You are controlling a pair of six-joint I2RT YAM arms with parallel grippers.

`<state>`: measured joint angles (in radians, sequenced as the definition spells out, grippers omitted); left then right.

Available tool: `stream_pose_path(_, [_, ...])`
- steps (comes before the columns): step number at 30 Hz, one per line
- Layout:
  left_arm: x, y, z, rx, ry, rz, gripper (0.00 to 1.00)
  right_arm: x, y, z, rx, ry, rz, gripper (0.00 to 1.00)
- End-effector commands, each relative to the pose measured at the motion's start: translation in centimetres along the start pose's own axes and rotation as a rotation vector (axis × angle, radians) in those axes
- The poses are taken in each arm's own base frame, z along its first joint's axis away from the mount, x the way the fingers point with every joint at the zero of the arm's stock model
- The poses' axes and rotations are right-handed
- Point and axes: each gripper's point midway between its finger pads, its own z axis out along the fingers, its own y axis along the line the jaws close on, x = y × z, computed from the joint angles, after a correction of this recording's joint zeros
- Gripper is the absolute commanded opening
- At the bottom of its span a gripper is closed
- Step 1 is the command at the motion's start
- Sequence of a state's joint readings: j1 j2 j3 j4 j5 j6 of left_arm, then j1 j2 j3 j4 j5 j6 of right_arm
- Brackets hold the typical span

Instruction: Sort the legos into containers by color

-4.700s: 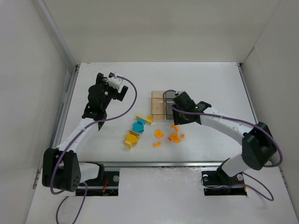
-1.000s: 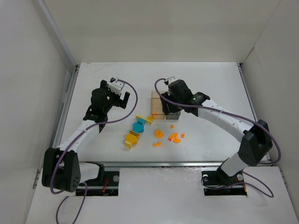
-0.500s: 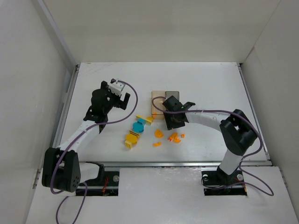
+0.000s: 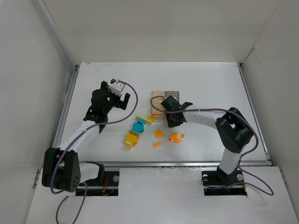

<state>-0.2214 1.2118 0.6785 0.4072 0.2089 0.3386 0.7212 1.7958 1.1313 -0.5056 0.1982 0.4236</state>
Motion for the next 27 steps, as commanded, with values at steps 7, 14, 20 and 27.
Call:
stream_pose_path(7, [-1.7,0.3,-0.6,-0.019,-0.063,0.017,0.99,-1.9,4.0,-3.0,-0.103,-0.084,-0.188,0.00])
stream_pose_path(14, [-1.7,0.3,-0.6,-0.019,-0.063,0.017,0.99,-9.4,7.5,-9.8,-0.233,-0.379,-0.199,0.00])
stream_pose_path(20, [-1.8,0.3,-0.8,-0.021,-0.071,0.018,0.99,-14.0,6.5,-6.8,-0.033,-0.345,-0.154,0.00])
stream_pose_path(27, [-1.6,0.4,-1.0,-0.030,-0.069,0.027,0.99,-16.1,5.1,-5.0,0.017,-0.332,-0.110,0.17])
